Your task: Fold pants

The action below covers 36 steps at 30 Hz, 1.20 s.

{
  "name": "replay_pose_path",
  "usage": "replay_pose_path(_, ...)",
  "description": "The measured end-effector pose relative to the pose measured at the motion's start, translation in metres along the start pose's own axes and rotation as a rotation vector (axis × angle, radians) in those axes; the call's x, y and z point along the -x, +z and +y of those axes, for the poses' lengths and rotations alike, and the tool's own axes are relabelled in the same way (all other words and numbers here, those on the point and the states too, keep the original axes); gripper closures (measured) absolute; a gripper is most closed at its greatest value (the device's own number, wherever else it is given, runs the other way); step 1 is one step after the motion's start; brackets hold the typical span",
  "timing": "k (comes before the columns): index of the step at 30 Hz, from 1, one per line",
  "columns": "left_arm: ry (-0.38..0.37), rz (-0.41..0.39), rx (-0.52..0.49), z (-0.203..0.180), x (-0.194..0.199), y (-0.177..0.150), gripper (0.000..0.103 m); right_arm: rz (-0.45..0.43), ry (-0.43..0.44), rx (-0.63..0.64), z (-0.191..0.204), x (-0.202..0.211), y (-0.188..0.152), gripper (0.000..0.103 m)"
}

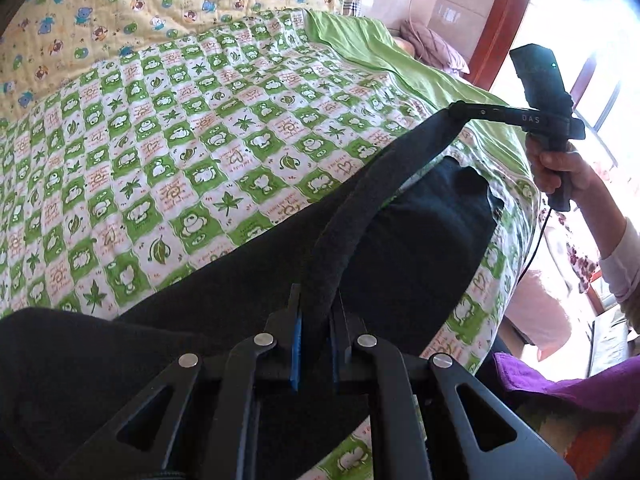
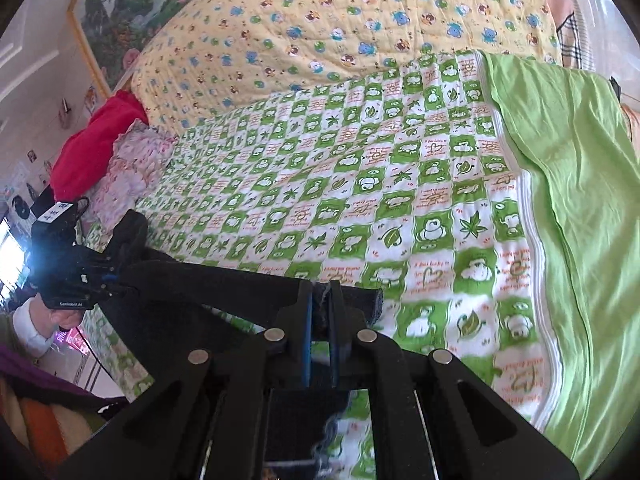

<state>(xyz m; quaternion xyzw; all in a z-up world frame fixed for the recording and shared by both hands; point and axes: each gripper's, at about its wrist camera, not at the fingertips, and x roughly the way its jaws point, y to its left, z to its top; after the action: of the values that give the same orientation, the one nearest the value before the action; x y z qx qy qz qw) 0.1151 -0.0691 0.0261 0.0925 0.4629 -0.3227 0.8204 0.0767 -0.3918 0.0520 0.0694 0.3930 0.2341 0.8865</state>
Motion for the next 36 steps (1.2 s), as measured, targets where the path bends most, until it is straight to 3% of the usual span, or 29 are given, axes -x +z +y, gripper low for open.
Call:
replay_pose_path(8,0.002,-0.022,-0.009,-0.011,0.005,-0.023,0.094,-0.007,0.006,0.07,0.026,0.025,-0.036,0.096)
replay_pose_path(24,-0.011,0.041,-0.098,-0.03,-0.025,-0.064,0.093,0.148,-0.1,0.076,0.028,0.014,-0.092,0.096)
replay_pose_path(27,-0.012,0.037,-0.096,-0.03,-0.029,-0.066,0.084,0.157,-0.117,0.064,0.027,0.01,-0.097,0.095)
replay_pose_path(31,-0.045,0.035,-0.099,-0.034,-0.025,-0.067,0.064,0.147,-0.139,0.038,0.033,0.02,-0.098,0.085)
replay_pose_path(36,-0.042,0.009,-0.098,-0.038,-0.01,-0.077,0.059,0.049,-0.158,0.036,0.052,0.053,-0.088,0.065)
